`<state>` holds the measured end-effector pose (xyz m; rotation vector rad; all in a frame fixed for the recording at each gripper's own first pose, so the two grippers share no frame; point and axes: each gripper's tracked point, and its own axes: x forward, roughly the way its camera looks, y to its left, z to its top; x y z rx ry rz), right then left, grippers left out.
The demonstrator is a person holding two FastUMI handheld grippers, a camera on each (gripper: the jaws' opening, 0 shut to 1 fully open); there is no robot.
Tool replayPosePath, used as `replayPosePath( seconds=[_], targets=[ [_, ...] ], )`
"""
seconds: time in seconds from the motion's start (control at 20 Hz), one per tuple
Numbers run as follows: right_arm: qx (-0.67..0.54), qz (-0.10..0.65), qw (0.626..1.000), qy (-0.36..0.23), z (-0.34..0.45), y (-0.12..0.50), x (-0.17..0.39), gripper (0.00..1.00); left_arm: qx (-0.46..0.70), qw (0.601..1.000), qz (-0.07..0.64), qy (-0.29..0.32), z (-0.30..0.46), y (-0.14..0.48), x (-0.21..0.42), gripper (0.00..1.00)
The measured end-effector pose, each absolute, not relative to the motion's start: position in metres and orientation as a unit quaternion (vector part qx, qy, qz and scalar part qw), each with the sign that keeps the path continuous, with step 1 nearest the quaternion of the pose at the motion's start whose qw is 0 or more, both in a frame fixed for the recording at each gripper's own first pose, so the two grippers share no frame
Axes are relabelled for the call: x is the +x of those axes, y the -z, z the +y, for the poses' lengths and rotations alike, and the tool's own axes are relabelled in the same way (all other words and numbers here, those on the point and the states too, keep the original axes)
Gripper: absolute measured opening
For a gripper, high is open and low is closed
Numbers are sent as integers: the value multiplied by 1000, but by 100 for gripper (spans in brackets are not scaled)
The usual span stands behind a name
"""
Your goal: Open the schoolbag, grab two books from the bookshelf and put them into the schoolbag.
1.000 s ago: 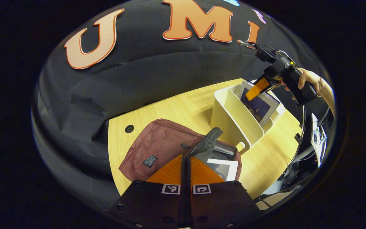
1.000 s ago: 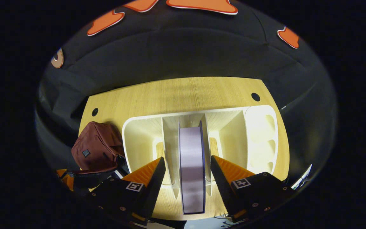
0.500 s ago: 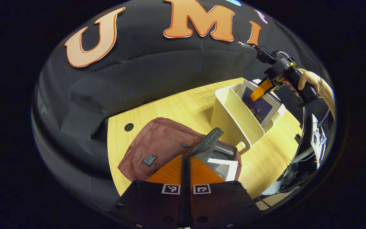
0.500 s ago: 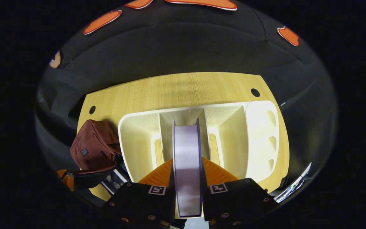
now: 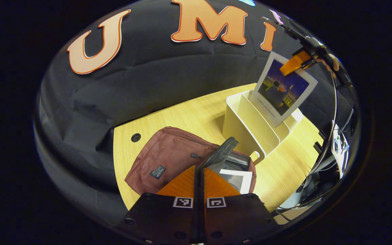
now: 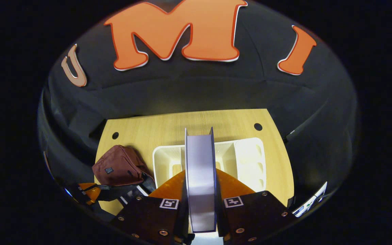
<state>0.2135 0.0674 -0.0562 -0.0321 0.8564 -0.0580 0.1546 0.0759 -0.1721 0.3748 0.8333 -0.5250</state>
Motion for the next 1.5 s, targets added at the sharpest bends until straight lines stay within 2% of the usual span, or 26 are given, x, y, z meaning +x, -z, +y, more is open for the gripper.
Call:
replayPosePath(
  seconds=[0.2,0.35,0.55,0.7,1.05,1.25,1.5],
  targets=[
    [13,383,924,1,82,8,160,33,178,864,397,253,78,173,156,0],
    [45,376,925,-28,105,4,115,33,178,864,395,255,79,173,156,0],
    [134,377,914,-62,140,39,64,33,179,864,391,262,77,172,153,1],
    [217,393,890,-84,172,86,38,33,180,864,389,265,77,171,153,0],
    [389,368,842,-68,212,175,54,33,188,864,378,273,68,155,146,0],
    [432,352,830,-41,212,220,68,33,189,865,372,279,63,148,139,0],
    [470,338,814,-46,246,267,87,33,201,863,361,290,53,139,130,0]
  ],
)
